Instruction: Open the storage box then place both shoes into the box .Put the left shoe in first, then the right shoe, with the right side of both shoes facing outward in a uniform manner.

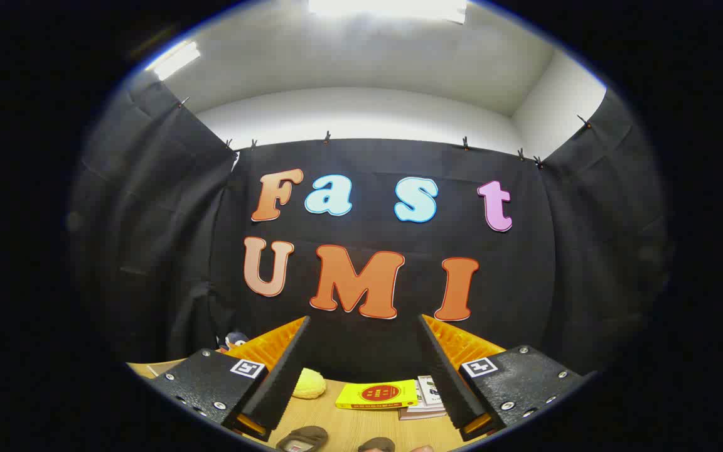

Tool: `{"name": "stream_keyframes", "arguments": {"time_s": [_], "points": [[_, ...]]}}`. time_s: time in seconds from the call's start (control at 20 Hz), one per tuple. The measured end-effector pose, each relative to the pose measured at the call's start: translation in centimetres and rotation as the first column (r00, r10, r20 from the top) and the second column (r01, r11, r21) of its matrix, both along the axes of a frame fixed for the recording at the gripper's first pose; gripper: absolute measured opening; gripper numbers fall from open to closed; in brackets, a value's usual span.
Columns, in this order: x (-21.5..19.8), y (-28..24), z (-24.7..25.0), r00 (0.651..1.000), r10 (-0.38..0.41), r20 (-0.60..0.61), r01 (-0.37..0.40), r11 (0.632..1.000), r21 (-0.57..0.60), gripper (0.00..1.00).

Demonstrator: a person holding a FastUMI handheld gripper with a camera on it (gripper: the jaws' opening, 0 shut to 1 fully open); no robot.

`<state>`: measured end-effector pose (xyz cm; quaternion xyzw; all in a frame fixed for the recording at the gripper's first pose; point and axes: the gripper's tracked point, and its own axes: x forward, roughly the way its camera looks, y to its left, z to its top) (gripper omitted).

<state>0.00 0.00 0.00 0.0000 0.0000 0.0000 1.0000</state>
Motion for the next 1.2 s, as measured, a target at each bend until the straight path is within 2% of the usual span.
{"name": "stream_keyframes", "arguments": {"time_s": [0.65,1.2], "points": [[2.0,-0.2,-1.4,0.999,-0.017,-0.029,0.017,1.0,-0.013,0.98],[3.1,3.7,-2.5,0.998,0.053,-0.039,-0.053,0.999,0.003,0.98]]}}
